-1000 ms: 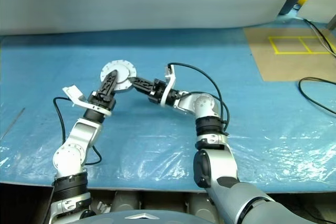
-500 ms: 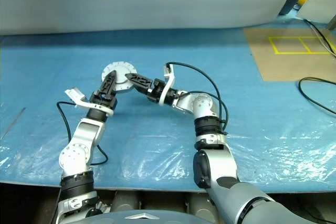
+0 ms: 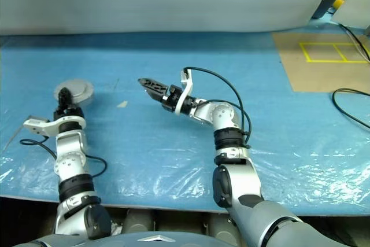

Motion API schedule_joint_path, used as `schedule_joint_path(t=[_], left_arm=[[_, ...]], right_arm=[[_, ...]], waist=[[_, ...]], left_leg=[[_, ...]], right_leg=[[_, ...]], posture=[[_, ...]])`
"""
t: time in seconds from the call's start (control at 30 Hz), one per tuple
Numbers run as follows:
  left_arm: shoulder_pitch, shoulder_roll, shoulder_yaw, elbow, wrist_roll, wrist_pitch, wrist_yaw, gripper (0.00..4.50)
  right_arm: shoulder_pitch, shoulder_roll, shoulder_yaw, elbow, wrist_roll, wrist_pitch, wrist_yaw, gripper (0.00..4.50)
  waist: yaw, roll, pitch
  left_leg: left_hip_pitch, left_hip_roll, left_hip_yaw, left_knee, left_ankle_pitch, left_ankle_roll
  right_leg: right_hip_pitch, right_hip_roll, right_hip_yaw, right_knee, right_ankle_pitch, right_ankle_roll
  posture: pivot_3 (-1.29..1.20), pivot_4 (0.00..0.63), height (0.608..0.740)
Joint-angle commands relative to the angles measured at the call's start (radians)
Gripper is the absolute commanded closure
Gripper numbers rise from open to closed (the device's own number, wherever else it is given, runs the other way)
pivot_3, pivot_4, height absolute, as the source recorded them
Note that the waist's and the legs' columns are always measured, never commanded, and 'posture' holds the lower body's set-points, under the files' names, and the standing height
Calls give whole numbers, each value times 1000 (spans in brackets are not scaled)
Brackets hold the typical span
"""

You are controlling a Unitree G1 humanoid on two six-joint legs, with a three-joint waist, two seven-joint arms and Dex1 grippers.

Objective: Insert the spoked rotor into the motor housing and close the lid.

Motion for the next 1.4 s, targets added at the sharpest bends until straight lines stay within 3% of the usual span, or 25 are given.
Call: schedule_joint_path(t=[0.03, 0.23, 0.53, 0.63, 0.73, 0.87, 1.0, 1.2, 1.4], left_arm=[[-54, 68, 56, 95, 1, -44, -90, 1661], [-83, 123, 105, 274, 26, -75, -153, 1661], [-87, 116, 129, 298, 59, -107, -162, 1661], [-69, 98, 138, 258, 65, -143, -156, 1016], [-53, 79, 171, 203, 63, -217, -139, 37], [-7, 63, 189, 87, 82, -294, -112, 12], [145, 71, 66, -100, 218, -258, -143, 12], [450, 108, -245, -463, 389, -103, -321, 12], [495, 212, -501, -552, 588, -65, -459, 12]], right_arm=[[-30, 33, 5, -48, 33, -6, 9, 454], [-27, 31, 10, -57, 37, -12, 6, 454], [-15, 26, 41, -73, 22, -21, 11, 454], [11, -5, 154, -99, -77, -89, 52, 426], [37, -21, 236, -115, -155, -167, 81, 426], [73, -47, 319, -118, -273, -321, 104, 426], [139, -117, 449, -153, -447, -559, 153, 426], [211, -175, 452, -204, -520, -744, 165, 426], [258, -246, 446, -235, -561, -878, 197, 426]], waist=[[1, -1, 0], [7, -2, 0], [5, -2, 0], [2, -2, 0], [0, -2, 0], [-1, -3, 0], [1, -7, 0], [0, -8, 1], [-2, -6, 1]], left_leg=[[0, 0, 0, 0, 0, 0], [0, 0, 0, 1, 0, -1], [8, 0, 0, 0, -1, -1], [8, 0, 0, 0, -1, -1], [8, 0, 0, -1, -1, -1], [7, 0, 0, -1, -1, -2], [7, 1, 0, -2, -1, -2], [8, 1, 1, -1, -1, -1], [11, 1, 2, -1, 0, 1]], right_leg=[[0, 0, 0, 0, 0, 0], [0, 0, 0, 1, 0, 0], [7, 0, 0, 1, 0, 0], [7, 0, 0, 1, 0, 0], [8, 0, 0, 0, 0, 0], [8, 0, 0, -1, 0, 0], [8, 0, 0, -1, 0, 0], [8, -2, 0, -1, 0, -1], [9, -2, 1, -1, -3, -5]], posture=[[0, 150, 740], [0, 150, 740], [0, 150, 740], [0, 150, 740], [0, 150, 740], [0, 150, 740], [0, 150, 740], [0, 150, 740], [0, 150, 740]])
